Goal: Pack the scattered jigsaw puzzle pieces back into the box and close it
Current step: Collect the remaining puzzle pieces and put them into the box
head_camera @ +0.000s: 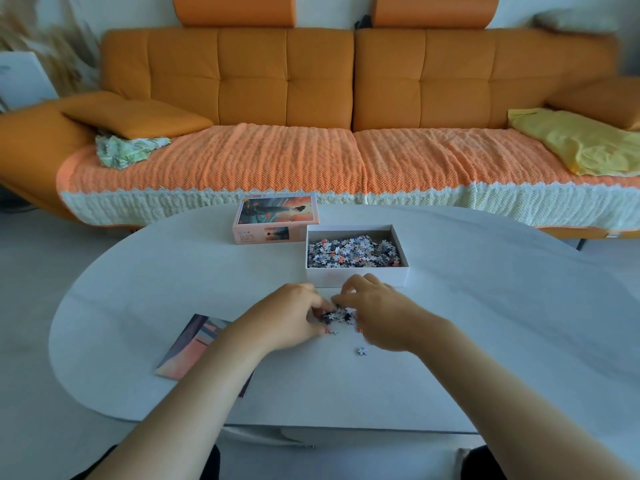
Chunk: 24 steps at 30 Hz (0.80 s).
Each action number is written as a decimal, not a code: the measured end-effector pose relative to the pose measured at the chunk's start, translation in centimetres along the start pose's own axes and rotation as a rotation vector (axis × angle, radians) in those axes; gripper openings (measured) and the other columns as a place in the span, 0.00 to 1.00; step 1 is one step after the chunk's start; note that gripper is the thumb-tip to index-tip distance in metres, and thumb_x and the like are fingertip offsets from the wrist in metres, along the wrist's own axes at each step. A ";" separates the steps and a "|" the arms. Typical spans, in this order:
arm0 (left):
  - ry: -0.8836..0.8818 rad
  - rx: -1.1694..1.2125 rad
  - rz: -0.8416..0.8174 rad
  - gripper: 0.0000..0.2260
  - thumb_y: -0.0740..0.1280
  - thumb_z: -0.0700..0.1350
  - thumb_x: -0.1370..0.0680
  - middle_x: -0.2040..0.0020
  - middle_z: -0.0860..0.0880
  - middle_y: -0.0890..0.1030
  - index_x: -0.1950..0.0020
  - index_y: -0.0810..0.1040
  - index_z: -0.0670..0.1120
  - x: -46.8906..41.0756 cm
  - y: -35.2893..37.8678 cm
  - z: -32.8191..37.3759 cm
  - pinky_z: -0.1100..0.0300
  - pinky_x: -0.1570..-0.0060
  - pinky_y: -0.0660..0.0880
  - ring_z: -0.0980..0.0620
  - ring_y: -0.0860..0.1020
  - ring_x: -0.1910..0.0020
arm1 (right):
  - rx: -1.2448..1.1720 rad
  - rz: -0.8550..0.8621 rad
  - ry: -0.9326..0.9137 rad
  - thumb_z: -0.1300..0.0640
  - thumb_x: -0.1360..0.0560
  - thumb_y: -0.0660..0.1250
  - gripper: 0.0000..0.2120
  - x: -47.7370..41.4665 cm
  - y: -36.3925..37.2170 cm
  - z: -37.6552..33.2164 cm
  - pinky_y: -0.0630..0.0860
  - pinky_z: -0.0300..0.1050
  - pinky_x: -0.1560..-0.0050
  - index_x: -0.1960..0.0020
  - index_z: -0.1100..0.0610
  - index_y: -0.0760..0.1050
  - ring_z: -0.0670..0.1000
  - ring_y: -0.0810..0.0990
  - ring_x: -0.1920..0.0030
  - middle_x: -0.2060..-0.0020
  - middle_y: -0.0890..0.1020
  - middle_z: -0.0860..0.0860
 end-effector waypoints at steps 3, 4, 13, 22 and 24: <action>0.008 0.032 0.052 0.13 0.70 0.44 0.24 0.56 0.58 0.74 0.40 0.82 0.53 0.1 0.3 0.9 0.68 0.57 0.66 0.58 0.74 0.56 | -0.119 -0.026 0.019 0.69 0.27 0.59 0.25 0.2 -0.2 0.4 0.70 0.46 0.42 0.35 0.50 0.75 0.52 0.70 0.41 0.42 0.73 0.50; 0.001 0.050 0.070 0.13 0.70 0.43 0.24 0.56 0.57 0.76 0.40 0.82 0.52 0.1 0.4 1.0 0.68 0.58 0.67 0.58 0.75 0.57 | -0.158 -0.019 0.037 0.69 0.26 0.58 0.25 0.4 -0.5 0.7 0.70 0.46 0.41 0.35 0.50 0.75 0.51 0.71 0.41 0.42 0.74 0.49; -0.015 0.000 -0.063 0.37 0.71 0.65 0.33 0.41 0.54 0.66 0.27 0.67 0.54 0.0 2.7 2.8 0.53 0.38 0.71 0.55 0.66 0.36 | -0.188 -0.136 0.212 0.48 0.30 0.73 0.25 2.3 -1.7 3.0 0.67 0.38 0.48 0.34 0.47 0.73 0.44 0.70 0.49 0.43 0.72 0.45; -0.021 0.076 -0.006 0.25 0.72 0.60 0.29 0.47 0.52 0.71 0.37 0.76 0.49 -0.5 1.3 2.4 0.51 0.46 0.74 0.52 0.74 0.51 | -0.204 -0.126 0.261 0.53 0.28 0.69 0.19 2.1 -2.0 2.9 0.73 0.39 0.48 0.37 0.50 0.76 0.46 0.76 0.50 0.47 0.76 0.46; -0.051 0.006 -0.048 0.26 0.73 0.61 0.31 0.46 0.52 0.69 0.39 0.75 0.48 -0.3 1.3 1.6 0.52 0.46 0.74 0.53 0.74 0.50 | -0.226 -0.163 0.293 0.47 0.31 0.73 0.27 2.4 -1.7 3.2 0.72 0.40 0.48 0.33 0.49 0.72 0.46 0.74 0.50 0.44 0.74 0.46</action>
Point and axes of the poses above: each hand's wrist, its own x-axis away from the middle knuckle, its own y-axis out of the palm, z = x × y, the point moved 7 cm from there along -x, towards the middle knuckle
